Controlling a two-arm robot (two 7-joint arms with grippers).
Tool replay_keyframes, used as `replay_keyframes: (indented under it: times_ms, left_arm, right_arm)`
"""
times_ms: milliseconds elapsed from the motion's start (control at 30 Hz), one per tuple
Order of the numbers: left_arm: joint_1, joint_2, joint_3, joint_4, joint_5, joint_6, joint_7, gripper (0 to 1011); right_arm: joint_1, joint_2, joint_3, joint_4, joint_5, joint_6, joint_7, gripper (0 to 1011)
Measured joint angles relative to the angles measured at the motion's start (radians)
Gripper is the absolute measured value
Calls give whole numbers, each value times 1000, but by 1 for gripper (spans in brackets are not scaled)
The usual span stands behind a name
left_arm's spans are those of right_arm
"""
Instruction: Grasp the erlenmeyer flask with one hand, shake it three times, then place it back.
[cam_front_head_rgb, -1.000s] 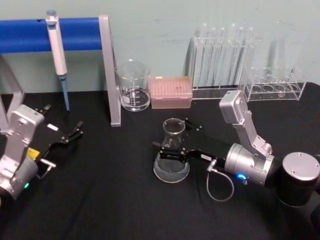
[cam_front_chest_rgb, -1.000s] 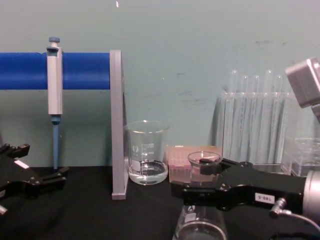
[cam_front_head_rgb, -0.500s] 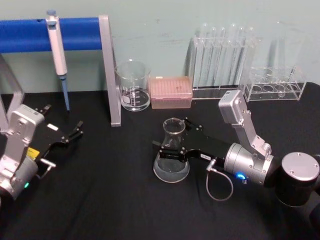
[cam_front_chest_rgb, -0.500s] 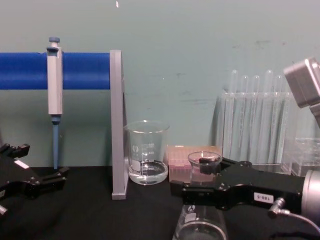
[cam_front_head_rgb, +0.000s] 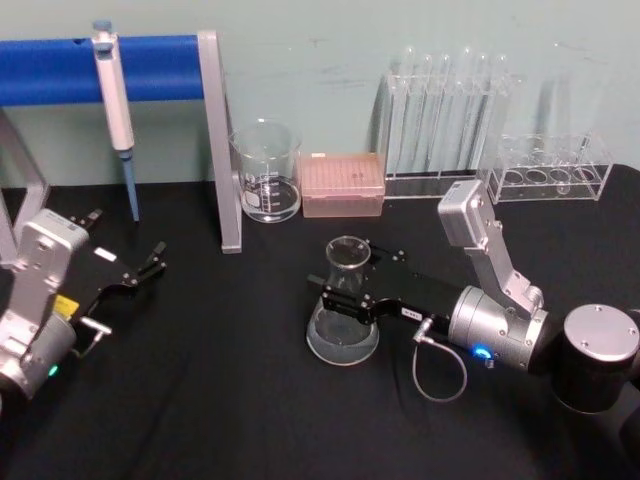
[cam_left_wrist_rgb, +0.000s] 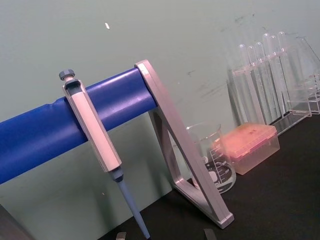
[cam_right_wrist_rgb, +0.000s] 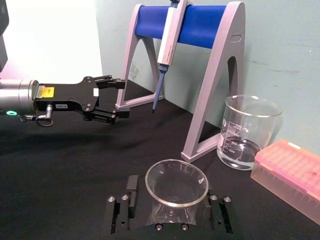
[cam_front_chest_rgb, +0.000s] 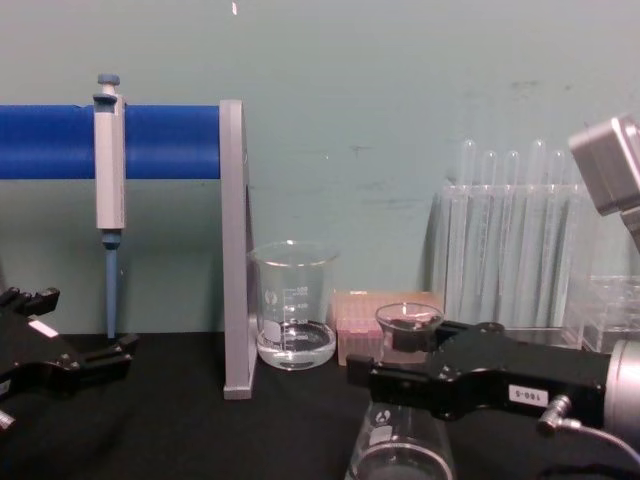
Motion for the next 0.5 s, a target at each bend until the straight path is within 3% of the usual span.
replay_keyframes:
  times_ms: [333,500]
  left_arm:
    - [0,0,0,0,0,0,0,1001]
    - [0,0,0,0,0,0,0,1001]
  right_arm:
    - [0,0,0,0,1,0,0,456]
    - [0,0,0,0,1,0,0,449]
